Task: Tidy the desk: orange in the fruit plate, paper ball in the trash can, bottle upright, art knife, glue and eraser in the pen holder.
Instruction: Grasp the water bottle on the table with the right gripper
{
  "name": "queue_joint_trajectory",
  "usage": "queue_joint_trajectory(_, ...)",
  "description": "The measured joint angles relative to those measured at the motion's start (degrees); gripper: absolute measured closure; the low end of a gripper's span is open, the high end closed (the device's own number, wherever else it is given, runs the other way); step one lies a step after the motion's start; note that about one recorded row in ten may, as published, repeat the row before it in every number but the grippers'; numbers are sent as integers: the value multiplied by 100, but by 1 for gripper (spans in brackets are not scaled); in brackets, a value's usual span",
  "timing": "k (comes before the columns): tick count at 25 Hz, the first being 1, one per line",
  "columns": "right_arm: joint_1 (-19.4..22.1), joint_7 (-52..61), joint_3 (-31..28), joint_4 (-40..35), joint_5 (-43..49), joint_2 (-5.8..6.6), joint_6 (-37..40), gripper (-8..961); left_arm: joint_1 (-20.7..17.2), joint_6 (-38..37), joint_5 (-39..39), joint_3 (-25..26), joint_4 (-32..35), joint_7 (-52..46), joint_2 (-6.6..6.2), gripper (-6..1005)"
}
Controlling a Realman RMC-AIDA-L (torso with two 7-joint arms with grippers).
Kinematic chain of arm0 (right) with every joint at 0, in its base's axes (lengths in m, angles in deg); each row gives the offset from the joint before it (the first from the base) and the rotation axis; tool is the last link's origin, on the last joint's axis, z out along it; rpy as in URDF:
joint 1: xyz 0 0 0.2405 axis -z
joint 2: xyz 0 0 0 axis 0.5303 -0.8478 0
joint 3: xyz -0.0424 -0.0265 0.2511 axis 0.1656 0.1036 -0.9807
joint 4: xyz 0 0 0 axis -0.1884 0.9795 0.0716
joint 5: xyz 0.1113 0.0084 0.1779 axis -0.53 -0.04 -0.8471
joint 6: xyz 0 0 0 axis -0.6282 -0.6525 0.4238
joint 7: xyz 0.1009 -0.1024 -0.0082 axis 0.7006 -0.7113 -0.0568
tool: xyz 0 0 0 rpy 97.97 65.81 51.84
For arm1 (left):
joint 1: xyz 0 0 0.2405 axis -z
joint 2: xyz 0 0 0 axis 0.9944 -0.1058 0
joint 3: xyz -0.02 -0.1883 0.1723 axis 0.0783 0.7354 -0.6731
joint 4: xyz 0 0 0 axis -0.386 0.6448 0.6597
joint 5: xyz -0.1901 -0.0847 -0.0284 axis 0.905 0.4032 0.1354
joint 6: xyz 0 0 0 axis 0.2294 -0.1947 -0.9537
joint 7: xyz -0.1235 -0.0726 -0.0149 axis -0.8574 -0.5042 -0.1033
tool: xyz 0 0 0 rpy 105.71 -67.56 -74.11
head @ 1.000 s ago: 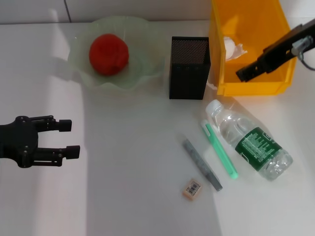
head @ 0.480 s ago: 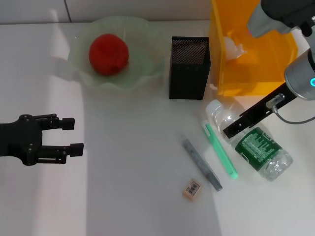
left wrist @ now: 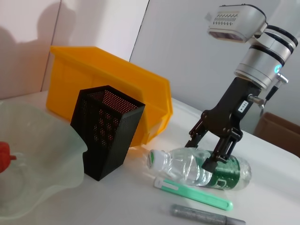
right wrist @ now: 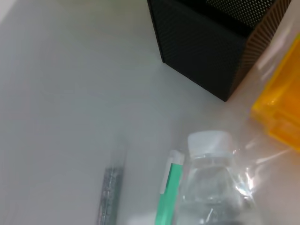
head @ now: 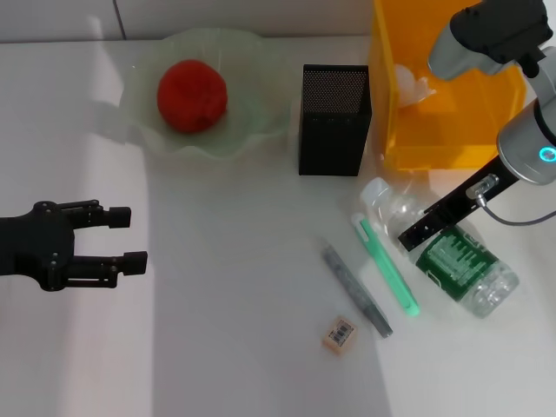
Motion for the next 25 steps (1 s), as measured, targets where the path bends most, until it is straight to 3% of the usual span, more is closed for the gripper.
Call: queue_joint_trajectory(25,-82,-44,285,407,16,2,-375,125,-1,55,0,-8,-8,3,42,154)
